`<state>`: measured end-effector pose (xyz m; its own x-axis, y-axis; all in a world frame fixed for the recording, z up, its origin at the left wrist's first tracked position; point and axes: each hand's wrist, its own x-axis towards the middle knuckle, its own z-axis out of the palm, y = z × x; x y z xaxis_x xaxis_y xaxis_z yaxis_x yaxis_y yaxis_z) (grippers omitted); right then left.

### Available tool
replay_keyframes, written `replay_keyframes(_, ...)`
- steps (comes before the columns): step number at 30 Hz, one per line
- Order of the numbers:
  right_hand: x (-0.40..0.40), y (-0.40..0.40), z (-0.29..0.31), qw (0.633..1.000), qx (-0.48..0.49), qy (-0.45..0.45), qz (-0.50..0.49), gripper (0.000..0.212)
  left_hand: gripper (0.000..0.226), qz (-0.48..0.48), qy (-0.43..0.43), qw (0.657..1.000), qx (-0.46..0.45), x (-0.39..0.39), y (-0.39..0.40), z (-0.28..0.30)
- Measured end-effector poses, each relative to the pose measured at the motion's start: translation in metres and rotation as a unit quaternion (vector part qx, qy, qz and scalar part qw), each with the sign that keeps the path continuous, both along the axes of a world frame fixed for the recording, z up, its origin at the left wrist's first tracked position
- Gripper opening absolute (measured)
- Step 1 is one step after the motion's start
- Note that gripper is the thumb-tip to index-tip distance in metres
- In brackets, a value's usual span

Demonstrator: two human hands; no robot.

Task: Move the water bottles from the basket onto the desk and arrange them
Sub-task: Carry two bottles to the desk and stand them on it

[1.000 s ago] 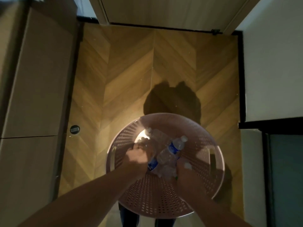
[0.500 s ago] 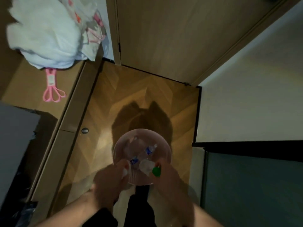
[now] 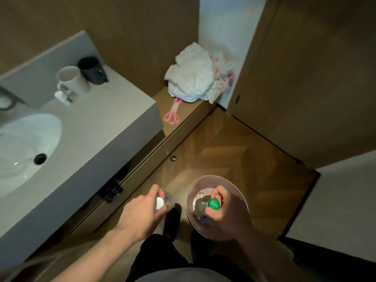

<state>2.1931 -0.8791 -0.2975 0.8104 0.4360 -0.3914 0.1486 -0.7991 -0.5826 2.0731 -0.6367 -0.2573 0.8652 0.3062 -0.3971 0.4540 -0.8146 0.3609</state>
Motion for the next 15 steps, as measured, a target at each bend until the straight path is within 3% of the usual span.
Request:
replay_keyframes(8, -0.029, 0.047, 0.056, 0.981, 0.014, -0.035, 0.189, 0.03, 0.023, 0.221, -0.078, 0.972, 0.011, -0.11, -0.012, 0.043)
replay_keyframes(15, -0.079, 0.122, 0.1, 0.93, 0.036, -0.041, 0.363, 0.028, 0.019, 0.38, -0.111, 0.918, 0.037, -0.2, -0.017, 0.092)
